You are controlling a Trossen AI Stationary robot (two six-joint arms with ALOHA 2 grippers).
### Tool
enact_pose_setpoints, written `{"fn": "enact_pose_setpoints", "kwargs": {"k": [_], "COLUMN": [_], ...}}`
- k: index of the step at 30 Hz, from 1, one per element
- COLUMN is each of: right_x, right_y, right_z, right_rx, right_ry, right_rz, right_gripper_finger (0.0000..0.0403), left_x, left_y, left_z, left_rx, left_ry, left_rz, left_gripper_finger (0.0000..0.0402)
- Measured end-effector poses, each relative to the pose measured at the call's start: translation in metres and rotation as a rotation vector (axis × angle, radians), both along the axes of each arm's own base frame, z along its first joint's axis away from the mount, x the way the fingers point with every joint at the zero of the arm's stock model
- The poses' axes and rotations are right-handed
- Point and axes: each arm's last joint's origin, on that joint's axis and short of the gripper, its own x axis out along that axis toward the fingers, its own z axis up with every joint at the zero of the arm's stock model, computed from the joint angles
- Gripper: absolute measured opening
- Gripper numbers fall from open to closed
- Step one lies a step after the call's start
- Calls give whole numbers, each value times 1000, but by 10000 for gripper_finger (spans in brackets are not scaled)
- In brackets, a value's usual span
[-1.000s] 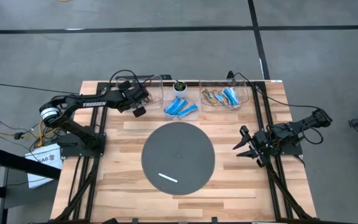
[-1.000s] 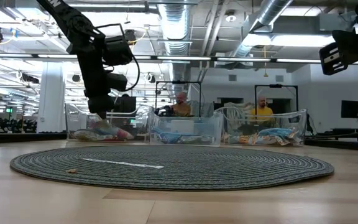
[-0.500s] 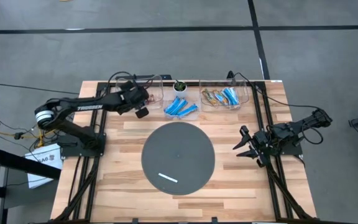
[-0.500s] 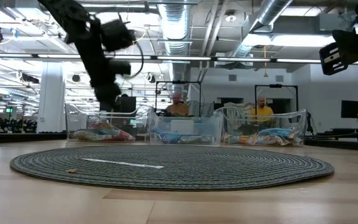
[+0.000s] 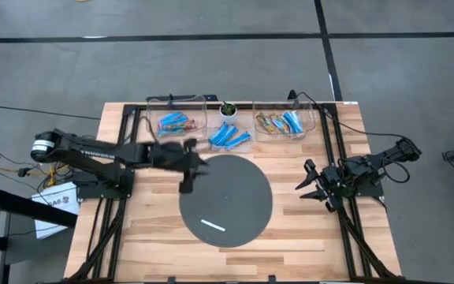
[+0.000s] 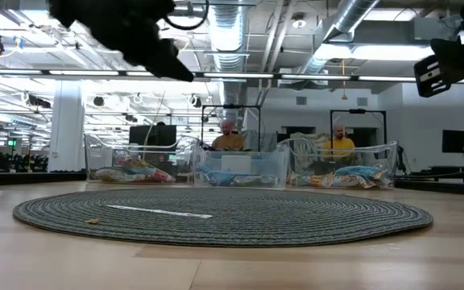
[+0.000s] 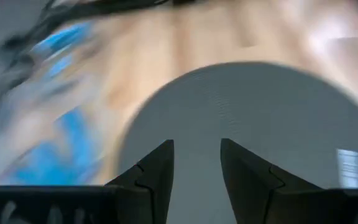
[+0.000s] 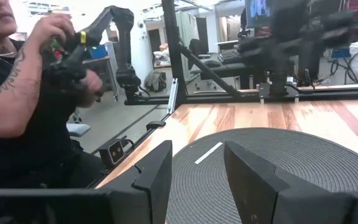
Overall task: Pick and place Granola Bars by type
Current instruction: Return to Home Position
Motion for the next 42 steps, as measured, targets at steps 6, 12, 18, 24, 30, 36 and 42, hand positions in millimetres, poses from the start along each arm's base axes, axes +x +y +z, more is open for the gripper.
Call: {"fn": "enact_pose_setpoints", "kwargs": {"k": [6, 12, 18, 24, 30, 36, 42], "right_x": [0, 0, 0, 0, 0, 0, 0], "right_y": [0, 0, 0, 0, 0, 0, 0], "right_z": [0, 0, 0, 0, 0, 0, 0], "right_rx": [0, 0, 0, 0, 0, 0, 0], "right_ry": [0, 0, 0, 0, 0, 0, 0], "right_rz": [0, 0, 0, 0, 0, 0, 0], "right_gripper_finger": [141, 139, 138, 141, 137, 139, 137], "left_x": [-17, -52, -90, -112, -122, -132, -147], "left_y": [-34, -45, -44, -45, -48, -41, -35], "left_z": [-51, -92, -112, -114, -106, -98, -95], "left_rx": [-54, -209, -274, -292, -213, -127, -28], "left_ry": [-180, -192, -218, -229, -270, -338, -369], "left_rz": [-179, -211, -296, -348, -421, -341, -297], "left_gripper_finger": [126, 126, 126, 126, 126, 126, 126]}}
